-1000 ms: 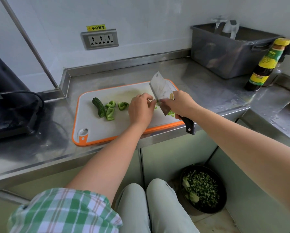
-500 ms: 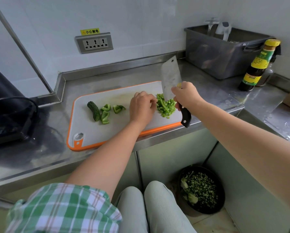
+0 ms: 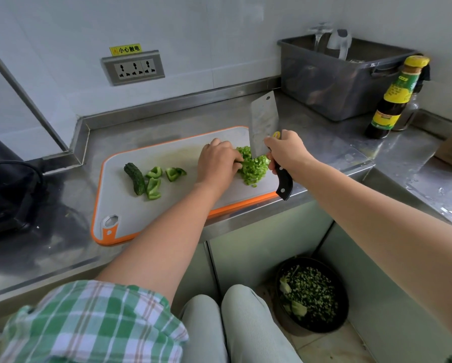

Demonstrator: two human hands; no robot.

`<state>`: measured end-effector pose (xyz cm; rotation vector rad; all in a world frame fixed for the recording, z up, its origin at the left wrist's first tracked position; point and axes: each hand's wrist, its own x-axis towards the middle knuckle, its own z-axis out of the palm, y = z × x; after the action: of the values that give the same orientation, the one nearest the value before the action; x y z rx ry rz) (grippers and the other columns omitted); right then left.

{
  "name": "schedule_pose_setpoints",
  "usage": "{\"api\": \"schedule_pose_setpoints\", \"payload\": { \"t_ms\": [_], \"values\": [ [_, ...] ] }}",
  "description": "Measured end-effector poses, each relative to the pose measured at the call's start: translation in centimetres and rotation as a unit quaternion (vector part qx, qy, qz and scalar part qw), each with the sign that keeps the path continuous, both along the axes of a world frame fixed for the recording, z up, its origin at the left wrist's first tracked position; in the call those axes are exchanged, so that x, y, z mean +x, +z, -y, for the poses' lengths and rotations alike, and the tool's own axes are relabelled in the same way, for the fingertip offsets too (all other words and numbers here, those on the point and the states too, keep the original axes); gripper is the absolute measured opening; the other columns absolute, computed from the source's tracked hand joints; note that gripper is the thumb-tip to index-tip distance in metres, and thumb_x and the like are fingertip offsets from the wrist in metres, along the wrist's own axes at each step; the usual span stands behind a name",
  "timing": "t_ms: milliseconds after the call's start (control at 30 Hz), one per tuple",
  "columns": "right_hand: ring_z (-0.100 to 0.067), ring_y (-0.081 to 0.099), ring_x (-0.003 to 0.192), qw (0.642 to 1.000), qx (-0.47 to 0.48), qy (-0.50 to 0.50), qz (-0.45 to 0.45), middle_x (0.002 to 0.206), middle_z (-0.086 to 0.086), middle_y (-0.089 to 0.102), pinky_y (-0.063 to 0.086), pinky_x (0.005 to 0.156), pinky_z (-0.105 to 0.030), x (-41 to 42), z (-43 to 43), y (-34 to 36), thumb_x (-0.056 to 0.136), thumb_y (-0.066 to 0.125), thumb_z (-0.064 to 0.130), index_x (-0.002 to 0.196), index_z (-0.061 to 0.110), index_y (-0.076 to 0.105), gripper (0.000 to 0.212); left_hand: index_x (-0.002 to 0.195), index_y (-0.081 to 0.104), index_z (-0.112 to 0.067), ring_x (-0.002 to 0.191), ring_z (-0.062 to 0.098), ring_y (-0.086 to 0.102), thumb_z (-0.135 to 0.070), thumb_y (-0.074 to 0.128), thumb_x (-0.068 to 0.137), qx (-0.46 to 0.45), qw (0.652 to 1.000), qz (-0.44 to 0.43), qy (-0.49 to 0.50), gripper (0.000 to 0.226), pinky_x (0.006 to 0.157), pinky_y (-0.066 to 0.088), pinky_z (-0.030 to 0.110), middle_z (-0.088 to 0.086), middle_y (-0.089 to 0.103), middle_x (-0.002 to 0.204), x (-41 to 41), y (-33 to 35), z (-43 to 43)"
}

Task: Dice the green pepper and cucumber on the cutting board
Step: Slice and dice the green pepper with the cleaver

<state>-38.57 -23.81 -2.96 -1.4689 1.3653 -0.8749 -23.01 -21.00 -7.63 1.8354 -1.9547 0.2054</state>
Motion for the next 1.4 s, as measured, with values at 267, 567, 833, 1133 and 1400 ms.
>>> {"api": "schedule_pose_setpoints", "payload": {
  "t_ms": [267,567,833,1133,1400],
  "values": [
    [-0.014,0.046,0.033,0.997,-0.021,0.06,-0.054,0.061,-0.008,0.047,0.04,0.039,-0.023,1.0,-1.1,0.5,0.093,0.042,0.012,0.078,0.011,0.041,0.016,0.095,0.075,-0.019,0.095,0.027,0.055,-0.022,0.067,0.087,-0.046,0.991,-0.102,0.075,0.012,0.07,0.037,0.03,0.004,0.069,0.088,2.4,0.4,-2.1],
    [-0.017,0.049,0.033,0.947,-0.051,0.179,-0.263,0.063,-0.009,0.052,0.035,0.032,-0.016,5.0,-4.5,-0.1,0.092,0.046,0.012,0.078,0.011,0.043,0.014,0.1,0.076,-0.025,0.092,0.031,0.055,-0.02,0.066,0.08,0.0,0.993,-0.042,0.113,0.023,0.076,0.039,0.033,0.005,0.069,0.091,5.3,-1.5,-7.3],
    [-0.02,0.052,0.037,0.901,-0.111,0.2,-0.368,0.072,-0.014,0.052,0.034,0.033,-0.02,5.9,-4.9,0.6,0.094,0.039,0.007,0.08,0.008,0.041,0.014,0.09,0.078,-0.027,0.083,0.029,0.055,-0.019,0.071,0.078,-0.032,0.988,-0.087,0.122,0.016,0.072,0.041,0.034,0.003,0.068,0.081,5.4,-2.2,-8.0],
    [-0.019,0.052,0.042,0.874,-0.151,0.196,-0.418,0.068,-0.005,0.048,0.033,0.039,-0.023,7.2,-5.1,-1.0,0.094,0.038,0.008,0.093,0.006,0.047,0.009,0.088,0.079,-0.027,0.079,0.03,0.053,-0.021,0.072,0.078,-0.056,0.987,-0.111,0.105,0.014,0.066,0.04,0.033,0.005,0.064,0.075,5.8,-2.9,-7.8],
    [-0.02,0.054,0.041,0.884,-0.129,0.202,-0.401,0.072,-0.009,0.05,0.037,0.037,-0.024,6.7,-5.3,-0.2,0.093,0.039,0.008,0.09,0.004,0.046,0.009,0.089,0.079,-0.027,0.078,0.027,0.052,-0.019,0.071,0.08,-0.058,0.985,-0.127,0.102,0.014,0.065,0.035,0.03,0.004,0.062,0.075,5.8,-3.1,-7.7]
  ]
}}
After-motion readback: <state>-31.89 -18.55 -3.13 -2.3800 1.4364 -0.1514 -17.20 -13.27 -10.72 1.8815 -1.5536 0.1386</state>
